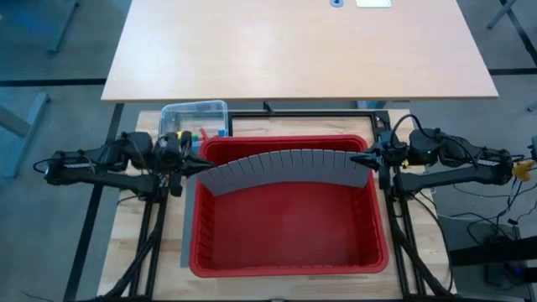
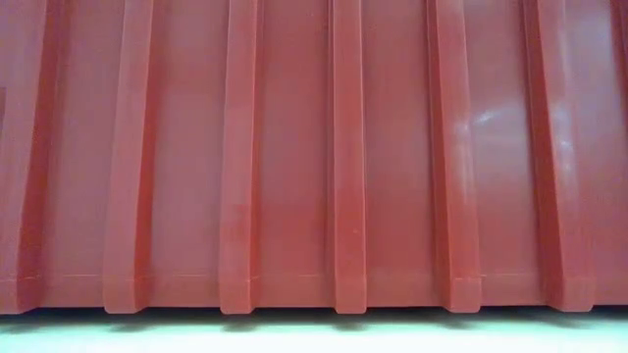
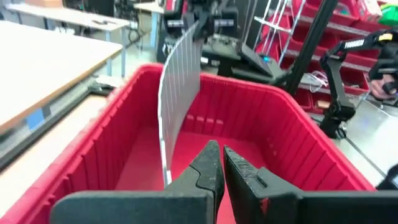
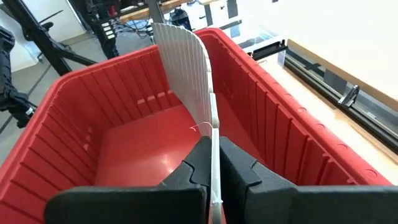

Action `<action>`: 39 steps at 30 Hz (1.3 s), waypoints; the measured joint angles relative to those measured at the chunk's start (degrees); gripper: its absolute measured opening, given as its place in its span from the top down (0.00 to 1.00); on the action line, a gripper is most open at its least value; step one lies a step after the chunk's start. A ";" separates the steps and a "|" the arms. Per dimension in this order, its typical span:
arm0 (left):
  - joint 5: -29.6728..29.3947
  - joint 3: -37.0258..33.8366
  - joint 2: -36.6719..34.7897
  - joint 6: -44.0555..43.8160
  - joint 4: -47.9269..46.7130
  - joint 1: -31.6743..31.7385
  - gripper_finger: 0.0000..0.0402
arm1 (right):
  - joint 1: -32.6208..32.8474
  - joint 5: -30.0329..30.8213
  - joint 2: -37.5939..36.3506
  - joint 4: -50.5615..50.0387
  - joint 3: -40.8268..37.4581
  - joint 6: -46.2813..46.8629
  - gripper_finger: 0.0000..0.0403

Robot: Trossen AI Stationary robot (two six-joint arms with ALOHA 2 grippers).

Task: Sort blocks
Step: Insert the bin divider into the red bin

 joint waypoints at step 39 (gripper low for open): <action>-2.19 -17.59 -27.18 -19.83 -9.41 -2.97 0.96 | 0.01 5.00 -0.02 0.24 0.02 2.08 1.00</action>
